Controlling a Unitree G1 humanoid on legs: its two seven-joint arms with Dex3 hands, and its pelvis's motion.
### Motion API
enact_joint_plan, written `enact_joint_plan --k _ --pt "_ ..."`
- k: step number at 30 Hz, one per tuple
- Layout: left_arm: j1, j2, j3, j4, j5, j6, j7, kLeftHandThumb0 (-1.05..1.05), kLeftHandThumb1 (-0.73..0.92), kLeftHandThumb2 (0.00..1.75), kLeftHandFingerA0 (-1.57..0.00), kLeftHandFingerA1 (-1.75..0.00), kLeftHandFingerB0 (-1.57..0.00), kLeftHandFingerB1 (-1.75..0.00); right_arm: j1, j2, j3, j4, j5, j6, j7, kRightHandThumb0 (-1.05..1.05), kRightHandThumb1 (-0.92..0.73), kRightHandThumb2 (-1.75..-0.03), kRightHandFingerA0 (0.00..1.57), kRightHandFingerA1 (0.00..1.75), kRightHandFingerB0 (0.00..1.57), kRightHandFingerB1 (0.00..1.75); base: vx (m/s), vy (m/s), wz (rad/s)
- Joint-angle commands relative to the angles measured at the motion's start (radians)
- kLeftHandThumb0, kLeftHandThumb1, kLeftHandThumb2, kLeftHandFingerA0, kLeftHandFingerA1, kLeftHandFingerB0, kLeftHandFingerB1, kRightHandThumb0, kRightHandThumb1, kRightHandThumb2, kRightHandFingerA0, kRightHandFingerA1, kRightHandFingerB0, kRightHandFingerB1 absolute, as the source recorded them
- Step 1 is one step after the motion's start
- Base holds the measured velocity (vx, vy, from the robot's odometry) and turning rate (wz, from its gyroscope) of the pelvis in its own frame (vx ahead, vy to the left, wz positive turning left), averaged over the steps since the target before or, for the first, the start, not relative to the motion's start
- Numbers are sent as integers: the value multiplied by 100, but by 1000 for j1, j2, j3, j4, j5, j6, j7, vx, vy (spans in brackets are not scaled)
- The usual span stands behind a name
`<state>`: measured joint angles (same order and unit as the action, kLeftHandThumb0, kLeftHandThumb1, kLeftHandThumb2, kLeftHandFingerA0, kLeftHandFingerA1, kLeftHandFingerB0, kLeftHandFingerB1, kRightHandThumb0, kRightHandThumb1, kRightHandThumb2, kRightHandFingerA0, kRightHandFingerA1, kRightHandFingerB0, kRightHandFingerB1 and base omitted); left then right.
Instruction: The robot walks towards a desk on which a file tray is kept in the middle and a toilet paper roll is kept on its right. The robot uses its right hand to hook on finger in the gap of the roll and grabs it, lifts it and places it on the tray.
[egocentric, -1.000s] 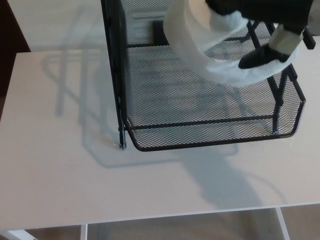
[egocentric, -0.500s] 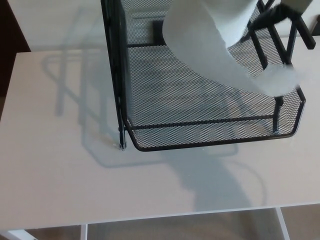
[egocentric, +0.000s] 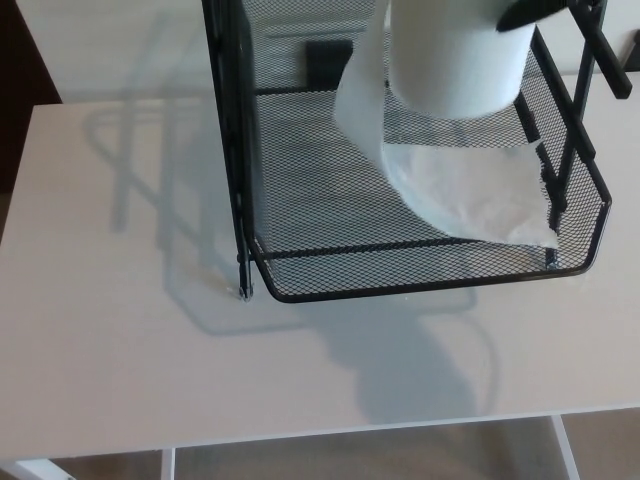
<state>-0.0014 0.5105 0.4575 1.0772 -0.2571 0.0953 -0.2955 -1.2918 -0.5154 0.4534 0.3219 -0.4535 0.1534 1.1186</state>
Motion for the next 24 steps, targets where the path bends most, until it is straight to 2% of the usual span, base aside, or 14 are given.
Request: enact_joint_plan --k 1,8,10,11,12,16,17,18,19,20,21,22,23,24 --pt "-6 21 13 9 -7 -17 15 -102 92 77 -24 -104 -19 -95 47 1 19 -42 12 89 83 -59 -65 -60 65 88 64 44 0 0 0" --pt "-4 26 8 -1 -3 -16 5 -104 92 74 -20 -103 -14 -94 173 6 48 -103 1 127 93 -58 -65 -60 64 74 65 42 0 0 0" --pt "-1 26 7 -9 -2 -13 4 -102 92 75 -20 -103 -15 -94 189 4 52 -116 3 139 101 -58 -64 -59 67 82 64 44 0 0 0" --pt "2 25 7 -16 -2 -15 4 -95 70 124 -35 -89 -28 -83 200 10 59 -113 9 144 109 -61 -63 -59 68 100 65 45 0 0 0" --pt "2 25 5 -15 0 -17 4 -94 72 127 -31 -87 -23 -80 192 14 70 -112 2 156 121 -64 -63 -59 68 91 62 42 0 0 0" --pt "2 25 2 -14 2 -17 6 -94 71 127 -36 -89 -26 -82 145 15 91 -95 -3 180 171 -67 -63 -59 68 76 54 38 0 0 0" --pt "0 23 10 -10 -7 -16 3 -102 92 75 -20 -103 -15 -94 109 14 106 -72 -8 175 203 -66 -63 -60 68 69 48 36 0 0 0" --pt "6 24 7 -19 -5 -13 -5 -102 92 75 -20 -103 -14 -94 54 16 123 -39 -18 163 233 -65 -51 -91 57 66 36 49 0 0 0" --pt "6 24 7 -23 -6 -8 -2 -102 92 78 -19 -117 -13 -105 47 16 124 -35 -18 164 234 -64 -64 -59 60 55 45 34 0 0 0" --pt "-2 30 4 -19 -1 -3 3 -94 72 128 -33 -88 -21 -80 20 14 121 -20 -18 138 226 -65 -65 -60 63 58 45 34 0 0 0" --pt "-3 30 3 -18 0 -3 3 -94 72 128 -33 -88 -21 -80 14 14 123 -15 -16 135 226 -65 -65 -60 63 58 45 34 0 0 0" --pt "-2 29 4 -19 -1 -4 3 -102 92 79 -24 -109 -15 -98 -5 11 121 -2 -15 114 222 -66 -52 -92 58 66 37 49 0 0 0" --pt "-6 28 5 -7 -2 -12 1 -93 71 127 -31 -86 -22 -79 -31 8 112 17 -4 119 234 -63 -65 -60 59 56 44 34 0 0 0" --pt "-7 28 5 -4 -1 -14 4 -104 92 82 -23 -102 -17 -93 -52 6 108 31 2 114 245 -63 -67 -61 59 60 42 34 0 0 0"
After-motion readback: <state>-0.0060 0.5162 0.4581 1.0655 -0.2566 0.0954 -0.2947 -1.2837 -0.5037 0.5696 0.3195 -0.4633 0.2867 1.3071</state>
